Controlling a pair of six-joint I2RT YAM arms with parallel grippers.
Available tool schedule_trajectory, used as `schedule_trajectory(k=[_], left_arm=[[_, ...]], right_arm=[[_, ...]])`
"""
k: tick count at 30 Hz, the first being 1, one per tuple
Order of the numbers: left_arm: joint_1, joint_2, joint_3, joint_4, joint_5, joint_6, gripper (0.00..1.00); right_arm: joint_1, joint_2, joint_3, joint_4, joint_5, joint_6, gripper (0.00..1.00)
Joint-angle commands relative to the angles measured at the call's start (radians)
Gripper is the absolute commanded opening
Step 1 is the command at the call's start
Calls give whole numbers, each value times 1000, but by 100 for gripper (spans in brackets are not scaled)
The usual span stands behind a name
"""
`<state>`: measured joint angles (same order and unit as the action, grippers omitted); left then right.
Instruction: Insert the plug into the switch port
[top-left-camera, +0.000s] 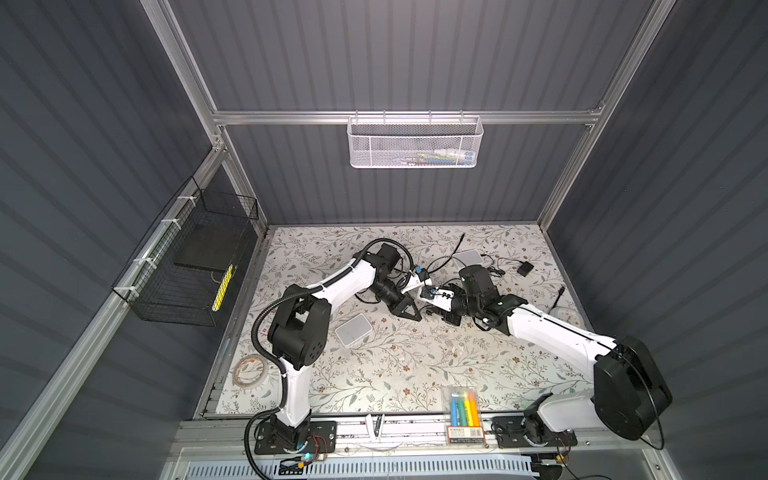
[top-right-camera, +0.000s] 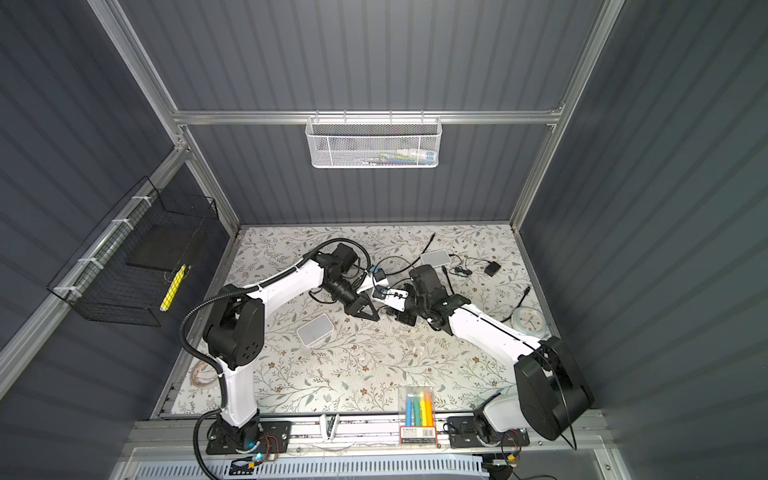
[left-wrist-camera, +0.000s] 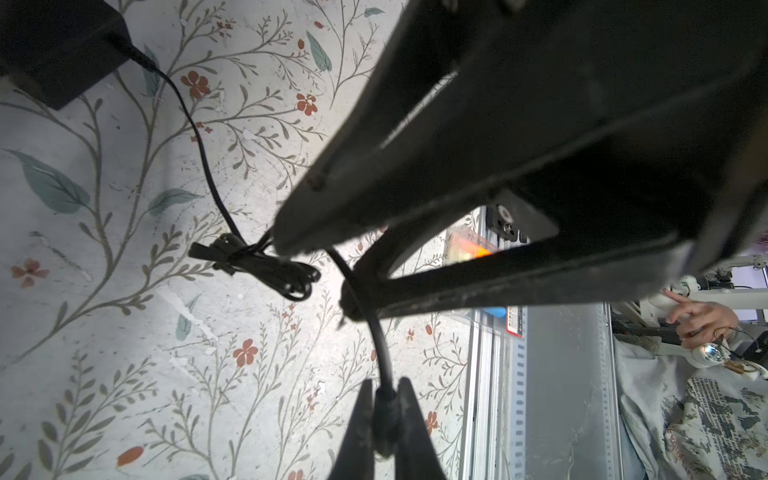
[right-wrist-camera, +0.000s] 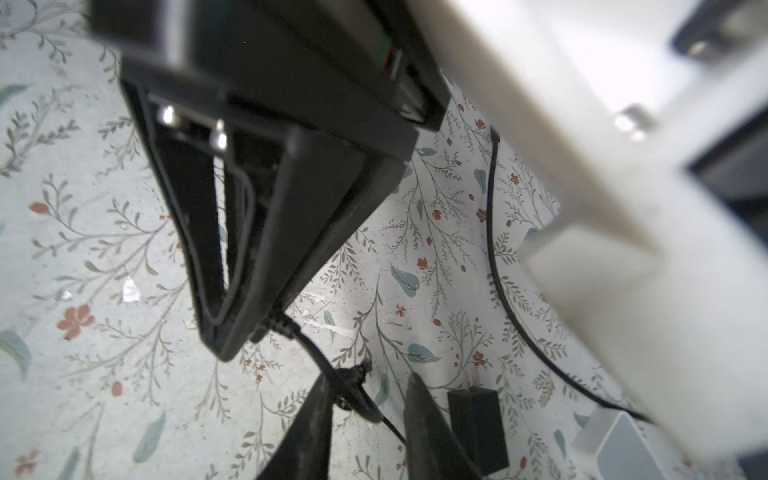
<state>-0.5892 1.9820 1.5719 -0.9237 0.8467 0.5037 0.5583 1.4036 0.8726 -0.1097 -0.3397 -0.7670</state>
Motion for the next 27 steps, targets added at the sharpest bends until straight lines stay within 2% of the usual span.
schedule_trajectory(k=[1,3,10,14,16,19,21,27], left_arm=[[-3,-54,-14,-28,1,24,0],[-3,-61,-15,-27,2,24,0],[-3,-75,-10,-34,0,29,0],[-3,-81,-13,-33,-5,27,0],[-2,-87,-19,-23,-19,20,5],[7,-111,-43,23,-49,-9,22],[23,-150,-79,84,-75,-48,34],[89,-313,-297,408,-60,-252,38]], right_arm=[[9,13,30,-12,-40,-4,19],[12,13,26,-11,-50,-1,16],[28,26,23,-15,-53,-2,14],[32,23,26,-22,-48,-2,7],[32,22,28,-26,-37,4,1],[32,20,36,-42,-6,20,0],[32,22,39,-57,75,37,0],[36,35,73,-114,211,196,0]])
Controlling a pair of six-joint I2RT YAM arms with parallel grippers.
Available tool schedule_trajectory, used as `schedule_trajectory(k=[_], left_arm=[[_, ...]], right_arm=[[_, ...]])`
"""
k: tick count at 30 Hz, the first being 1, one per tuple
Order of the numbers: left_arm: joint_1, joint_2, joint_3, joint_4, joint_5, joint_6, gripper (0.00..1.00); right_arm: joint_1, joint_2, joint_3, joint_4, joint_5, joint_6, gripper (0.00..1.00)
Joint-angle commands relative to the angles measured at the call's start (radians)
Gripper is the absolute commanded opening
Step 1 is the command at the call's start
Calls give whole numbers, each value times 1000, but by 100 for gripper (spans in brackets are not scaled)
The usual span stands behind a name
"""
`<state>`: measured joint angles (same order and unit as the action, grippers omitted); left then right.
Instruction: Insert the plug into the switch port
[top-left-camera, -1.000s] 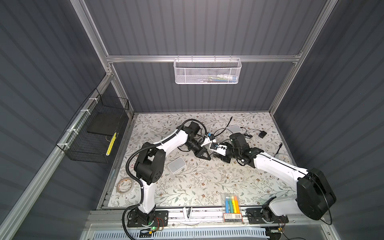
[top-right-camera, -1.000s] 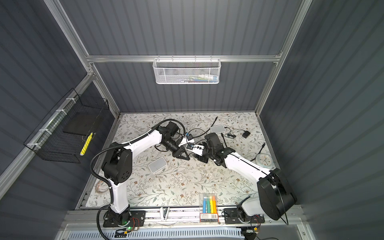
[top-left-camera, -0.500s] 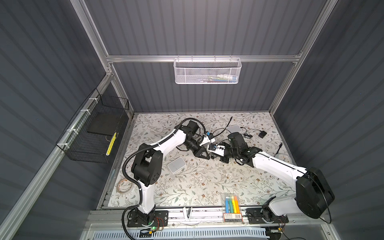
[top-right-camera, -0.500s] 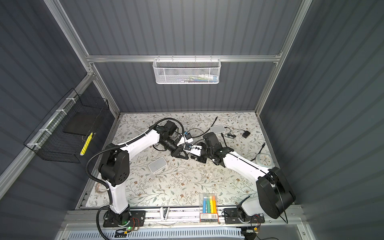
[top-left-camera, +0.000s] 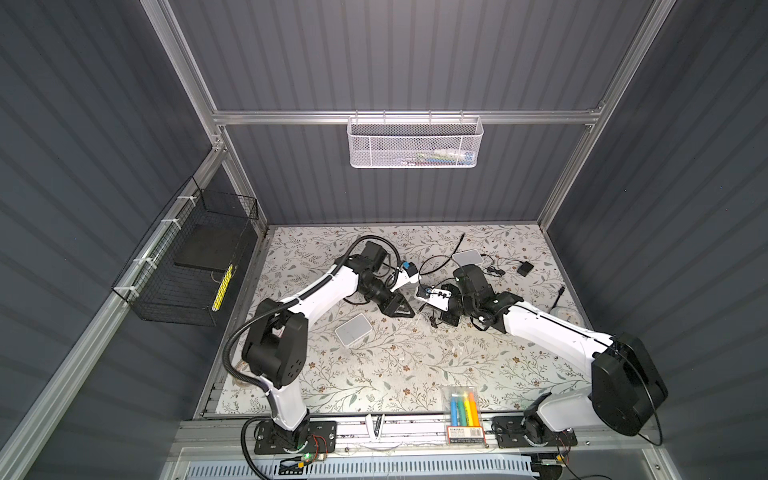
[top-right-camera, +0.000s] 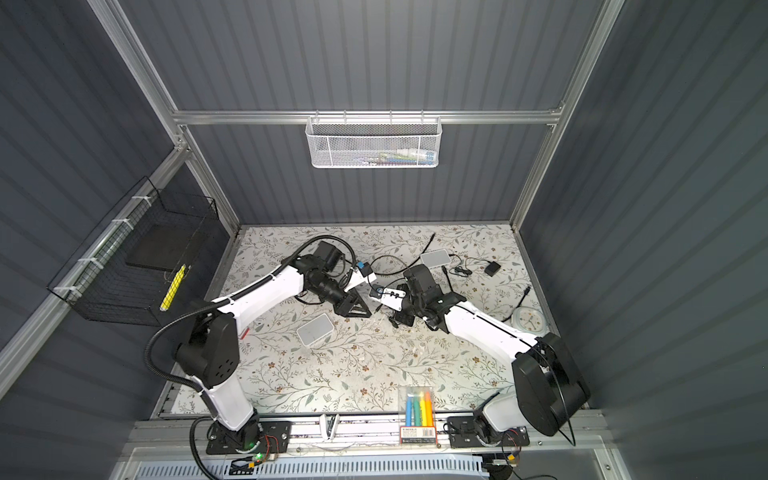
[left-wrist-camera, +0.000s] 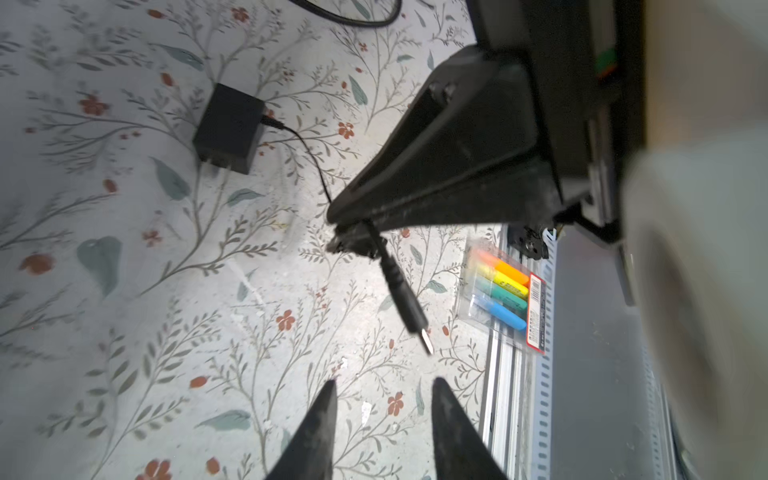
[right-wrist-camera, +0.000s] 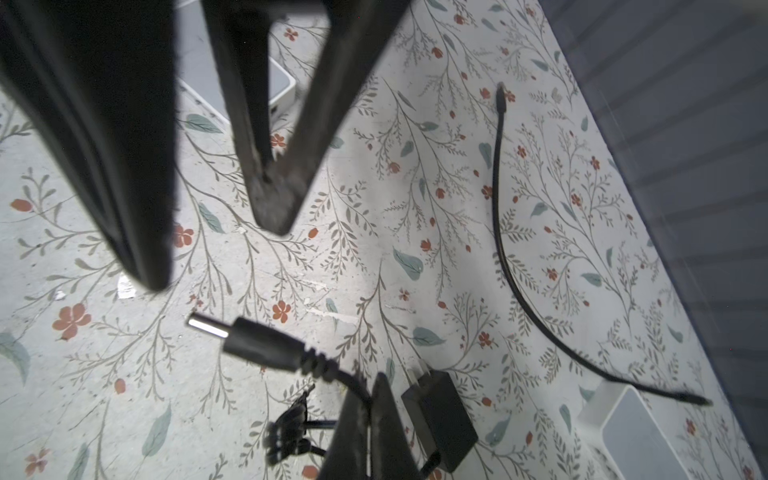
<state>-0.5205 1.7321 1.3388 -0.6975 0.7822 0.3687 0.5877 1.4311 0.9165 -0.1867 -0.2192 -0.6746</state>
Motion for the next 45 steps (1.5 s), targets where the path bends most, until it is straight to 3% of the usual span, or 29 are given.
schedule_trajectory(k=[1,7,18,39,45], left_arm=[[20,-81,-107,258,32,-169,37],[20,-159,-338,699,38,-481,36],[19,-134,-443,1072,33,-751,36],[-5,-57,-449,1108,9,-771,23],[-5,-62,-444,1105,7,-771,14]], right_arm=[[10,11,26,-21,130,138,0],[37,24,-5,42,260,249,0],[76,96,43,63,296,293,0],[99,94,83,51,298,325,0],[101,86,81,46,297,324,0]])
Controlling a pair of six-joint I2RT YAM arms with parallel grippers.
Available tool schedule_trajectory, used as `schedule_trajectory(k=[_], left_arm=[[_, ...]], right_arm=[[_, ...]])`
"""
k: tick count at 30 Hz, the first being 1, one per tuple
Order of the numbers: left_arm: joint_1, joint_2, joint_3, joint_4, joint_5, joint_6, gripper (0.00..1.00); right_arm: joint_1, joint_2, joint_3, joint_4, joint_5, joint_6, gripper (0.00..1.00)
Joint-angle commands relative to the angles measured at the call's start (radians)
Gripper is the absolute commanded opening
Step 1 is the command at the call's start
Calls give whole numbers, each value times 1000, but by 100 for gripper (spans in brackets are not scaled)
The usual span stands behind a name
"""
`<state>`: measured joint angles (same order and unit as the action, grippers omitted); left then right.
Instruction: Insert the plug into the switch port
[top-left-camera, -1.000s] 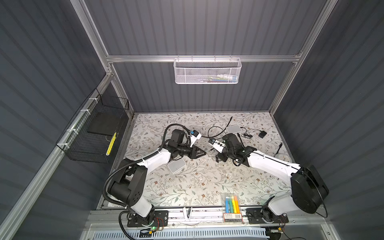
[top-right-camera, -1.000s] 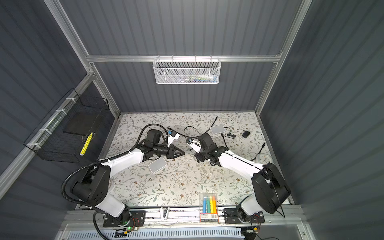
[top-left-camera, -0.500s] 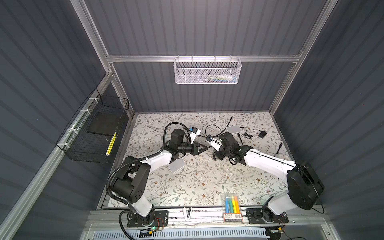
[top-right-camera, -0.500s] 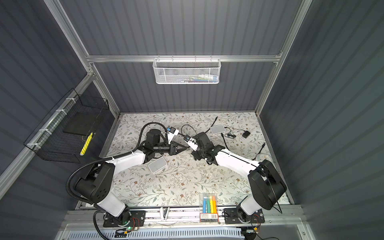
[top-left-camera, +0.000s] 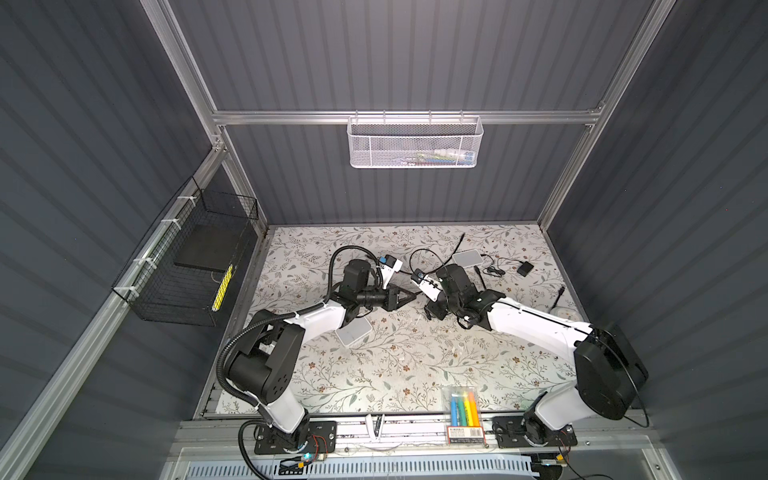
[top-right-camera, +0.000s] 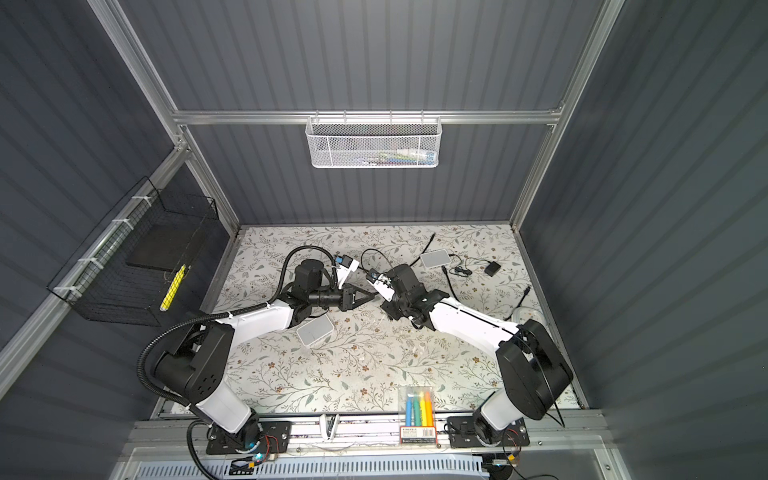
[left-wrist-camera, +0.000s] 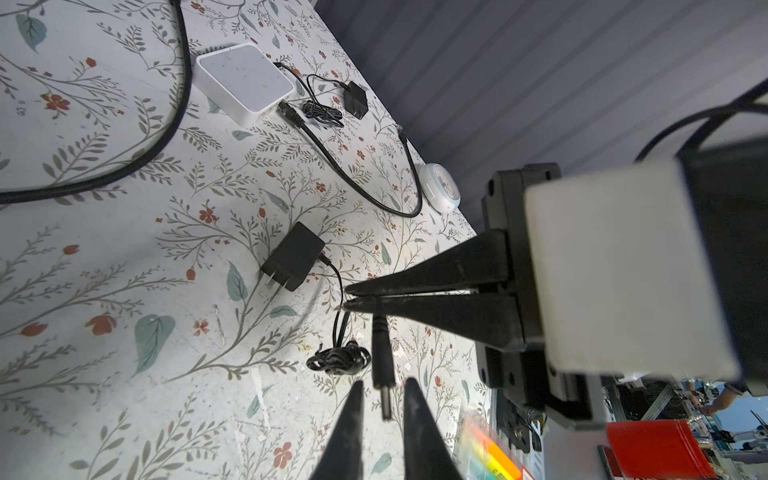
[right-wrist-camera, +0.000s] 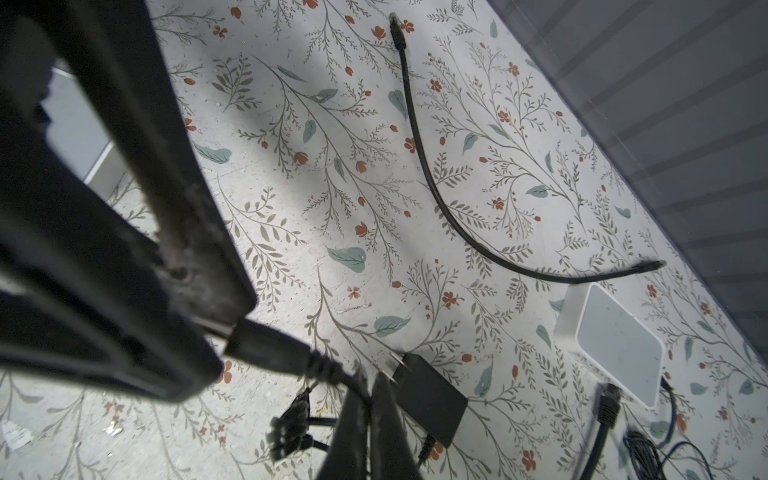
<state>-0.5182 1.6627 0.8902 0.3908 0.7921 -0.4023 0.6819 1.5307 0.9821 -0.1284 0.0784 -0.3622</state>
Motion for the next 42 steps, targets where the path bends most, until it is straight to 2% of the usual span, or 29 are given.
schedule_trajectory(k=[1,5,9,10,12,14,15,18,21,24,29,42], left_arm=[[-7,6,5,15,-4,2,11],[-9,10,1,11,2,2,1],[-9,9,7,-10,5,16,0],[-9,6,12,-31,7,29,0],[-6,-3,34,-111,15,84,0],[4,-2,68,-204,58,148,0],[12,2,94,-278,86,195,0],[26,22,190,-548,178,380,0],[28,32,266,-724,218,516,0],[29,51,330,-855,231,617,0],[29,80,404,-998,246,721,0],[20,78,424,-1064,261,772,0]], right_arm=[[7,-15,14,-10,0,11,0],[7,-15,16,-10,-2,14,0],[7,-19,12,-21,4,16,0],[8,-26,9,-27,6,12,7],[4,-62,-22,-26,17,-13,27],[-9,-121,-65,-34,-4,-62,33],[-24,-158,-81,-59,-51,-94,35],[-74,-262,-113,-139,-267,-172,36],[-111,-323,-136,-158,-472,-227,36],[-113,-325,-136,-134,-536,-268,36],[-108,-268,-97,-114,-559,-311,38],[-68,-131,5,-117,-569,-352,33]])
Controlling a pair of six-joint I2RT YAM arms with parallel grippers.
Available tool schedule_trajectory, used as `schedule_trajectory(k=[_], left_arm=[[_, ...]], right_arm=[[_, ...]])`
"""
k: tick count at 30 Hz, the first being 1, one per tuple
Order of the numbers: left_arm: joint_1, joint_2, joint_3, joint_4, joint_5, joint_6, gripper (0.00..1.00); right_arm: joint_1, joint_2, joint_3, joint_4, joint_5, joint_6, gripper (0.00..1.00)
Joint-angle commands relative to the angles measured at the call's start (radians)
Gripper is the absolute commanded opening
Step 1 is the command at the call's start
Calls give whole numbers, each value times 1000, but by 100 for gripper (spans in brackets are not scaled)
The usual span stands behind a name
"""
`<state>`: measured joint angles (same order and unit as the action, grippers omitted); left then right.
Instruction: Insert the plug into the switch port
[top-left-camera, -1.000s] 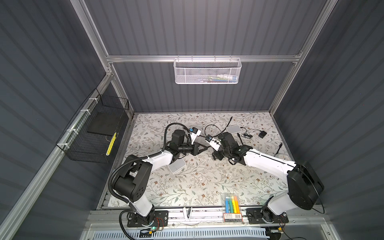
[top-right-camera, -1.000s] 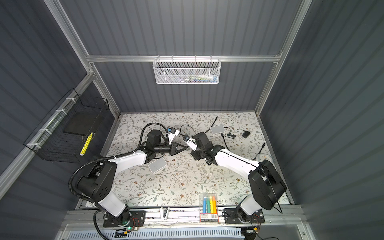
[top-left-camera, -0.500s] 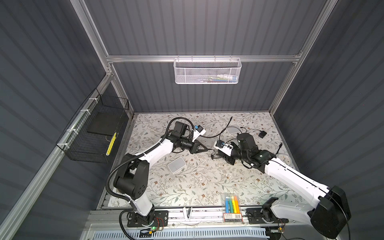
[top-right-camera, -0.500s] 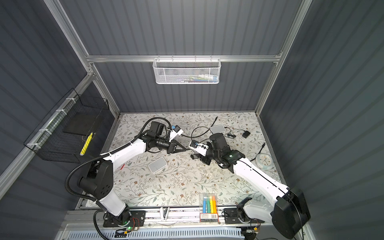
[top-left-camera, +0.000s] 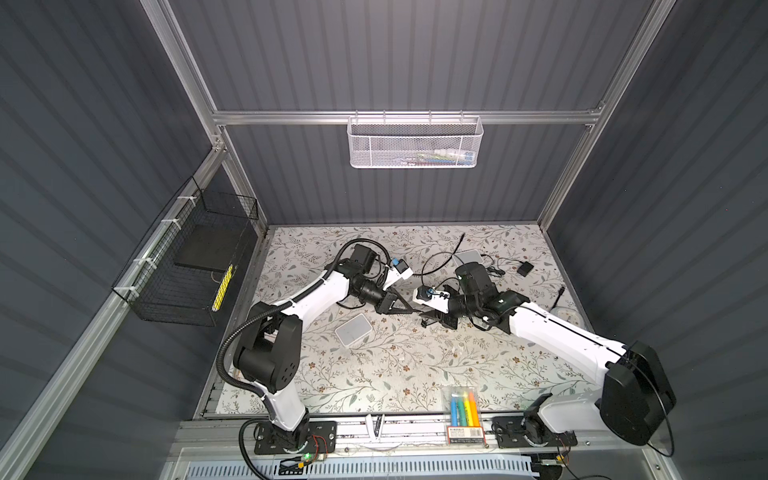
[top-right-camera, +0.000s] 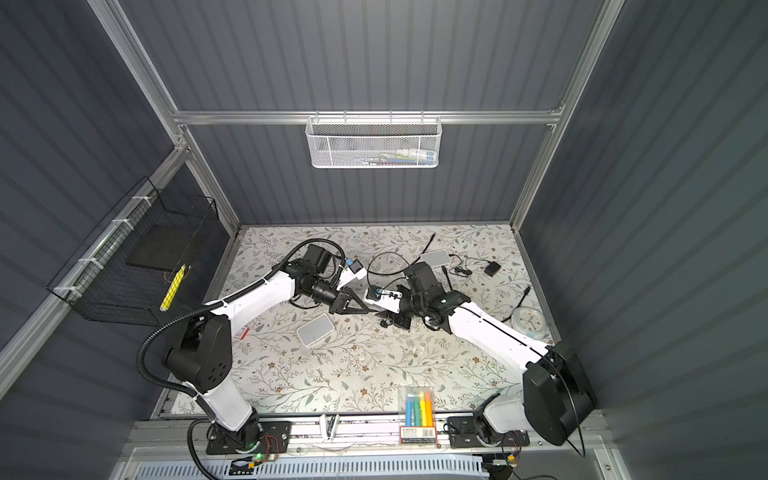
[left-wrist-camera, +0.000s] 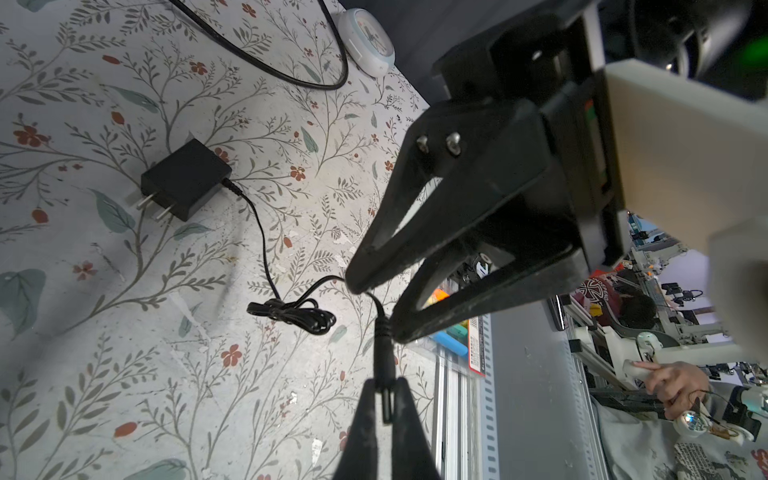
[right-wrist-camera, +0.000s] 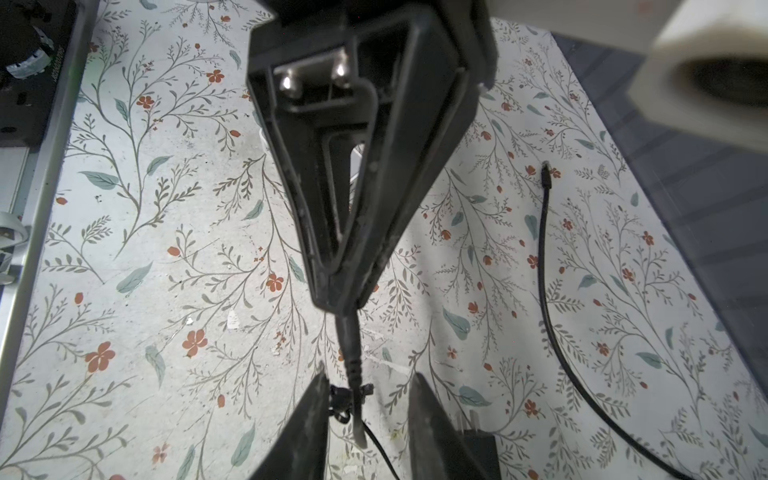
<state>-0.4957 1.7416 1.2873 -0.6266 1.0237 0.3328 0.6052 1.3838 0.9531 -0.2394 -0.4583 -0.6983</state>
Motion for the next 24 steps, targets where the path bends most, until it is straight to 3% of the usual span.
schedule_trajectory(k=[1,11,19,21,22,24], left_arm=[[-2,-2,27,-47,29,38,0],[-3,-1,33,-50,42,40,0],[-2,-4,33,-45,25,36,0],[-3,-15,23,-21,2,17,14],[-3,-26,13,5,-34,-6,30],[4,-65,-12,43,-147,-61,42]], right_arm=[[10,21,39,-6,-34,-16,32],[26,59,74,-34,-38,-22,25],[30,49,73,-37,-37,-21,6],[29,48,70,-37,-36,-21,2],[30,47,68,-39,-30,-20,0],[30,42,59,-44,-3,-25,0]])
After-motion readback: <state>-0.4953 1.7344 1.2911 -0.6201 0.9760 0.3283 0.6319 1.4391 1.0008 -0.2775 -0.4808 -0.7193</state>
